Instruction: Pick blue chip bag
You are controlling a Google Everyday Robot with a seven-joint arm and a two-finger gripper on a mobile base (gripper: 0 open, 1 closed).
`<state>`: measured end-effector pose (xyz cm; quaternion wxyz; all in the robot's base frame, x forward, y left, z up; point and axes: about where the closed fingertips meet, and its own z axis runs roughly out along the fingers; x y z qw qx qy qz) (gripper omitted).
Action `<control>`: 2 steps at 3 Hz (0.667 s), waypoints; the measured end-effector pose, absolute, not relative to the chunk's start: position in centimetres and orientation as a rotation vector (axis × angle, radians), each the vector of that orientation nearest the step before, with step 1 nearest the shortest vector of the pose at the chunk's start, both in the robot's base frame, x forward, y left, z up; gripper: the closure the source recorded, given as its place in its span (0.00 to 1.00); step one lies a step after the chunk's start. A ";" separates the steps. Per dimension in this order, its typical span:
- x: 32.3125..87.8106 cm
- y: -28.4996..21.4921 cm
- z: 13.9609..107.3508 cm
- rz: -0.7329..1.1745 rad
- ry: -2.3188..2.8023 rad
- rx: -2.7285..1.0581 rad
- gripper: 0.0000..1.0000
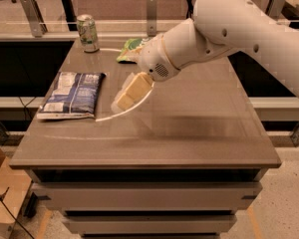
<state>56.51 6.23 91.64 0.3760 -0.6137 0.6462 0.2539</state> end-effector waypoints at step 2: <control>56.8 9.6 90.8 0.720 1.636 -1.543 0.00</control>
Offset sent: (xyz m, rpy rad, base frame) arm 0.0142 0.0737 -0.0125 0.1486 0.0305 0.0125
